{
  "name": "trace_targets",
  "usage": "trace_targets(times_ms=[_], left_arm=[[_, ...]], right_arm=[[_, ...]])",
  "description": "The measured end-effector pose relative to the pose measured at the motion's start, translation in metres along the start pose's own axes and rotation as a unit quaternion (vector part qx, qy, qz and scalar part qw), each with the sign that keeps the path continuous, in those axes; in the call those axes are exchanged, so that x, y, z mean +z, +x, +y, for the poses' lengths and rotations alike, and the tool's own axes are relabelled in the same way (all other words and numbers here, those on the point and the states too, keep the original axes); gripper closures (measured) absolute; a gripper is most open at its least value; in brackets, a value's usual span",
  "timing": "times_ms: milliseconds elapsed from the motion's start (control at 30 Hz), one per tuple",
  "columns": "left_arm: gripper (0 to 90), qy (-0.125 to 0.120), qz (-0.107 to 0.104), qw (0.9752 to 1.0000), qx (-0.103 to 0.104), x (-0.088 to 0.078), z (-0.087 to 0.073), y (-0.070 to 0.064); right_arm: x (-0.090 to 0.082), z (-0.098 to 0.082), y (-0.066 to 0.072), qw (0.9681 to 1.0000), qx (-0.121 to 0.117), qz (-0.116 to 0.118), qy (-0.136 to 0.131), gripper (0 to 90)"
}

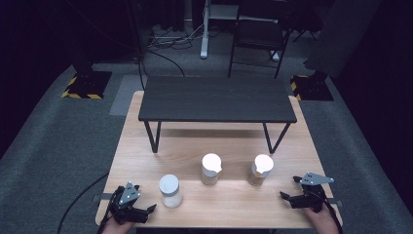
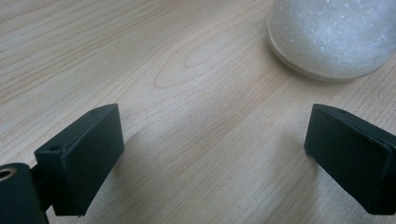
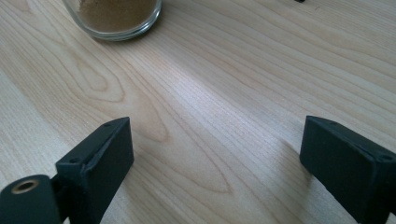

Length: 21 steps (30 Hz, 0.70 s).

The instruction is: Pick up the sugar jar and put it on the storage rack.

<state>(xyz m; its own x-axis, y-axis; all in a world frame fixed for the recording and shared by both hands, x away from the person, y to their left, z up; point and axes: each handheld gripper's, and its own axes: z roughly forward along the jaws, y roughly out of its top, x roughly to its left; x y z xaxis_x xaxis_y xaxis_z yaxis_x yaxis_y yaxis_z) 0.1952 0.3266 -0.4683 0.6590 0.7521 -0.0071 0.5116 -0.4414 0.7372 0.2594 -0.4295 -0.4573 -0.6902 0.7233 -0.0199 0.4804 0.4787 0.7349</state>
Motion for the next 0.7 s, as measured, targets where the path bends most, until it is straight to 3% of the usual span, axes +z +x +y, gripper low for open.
trace_targets(times_ms=[400,700], left_arm=[[6.3,-0.003,-0.004,1.0000,-0.001,-0.002,-0.002,0.001],[5.6,-0.052,0.005,0.9985,-0.012,-0.012,-0.011,-0.003]], right_arm=[[0.000,0.000,0.000,1.0000,0.000,0.000,0.000,9.5],[0.000,0.000,0.000,1.0000,0.000,0.000,0.000,9.5]])
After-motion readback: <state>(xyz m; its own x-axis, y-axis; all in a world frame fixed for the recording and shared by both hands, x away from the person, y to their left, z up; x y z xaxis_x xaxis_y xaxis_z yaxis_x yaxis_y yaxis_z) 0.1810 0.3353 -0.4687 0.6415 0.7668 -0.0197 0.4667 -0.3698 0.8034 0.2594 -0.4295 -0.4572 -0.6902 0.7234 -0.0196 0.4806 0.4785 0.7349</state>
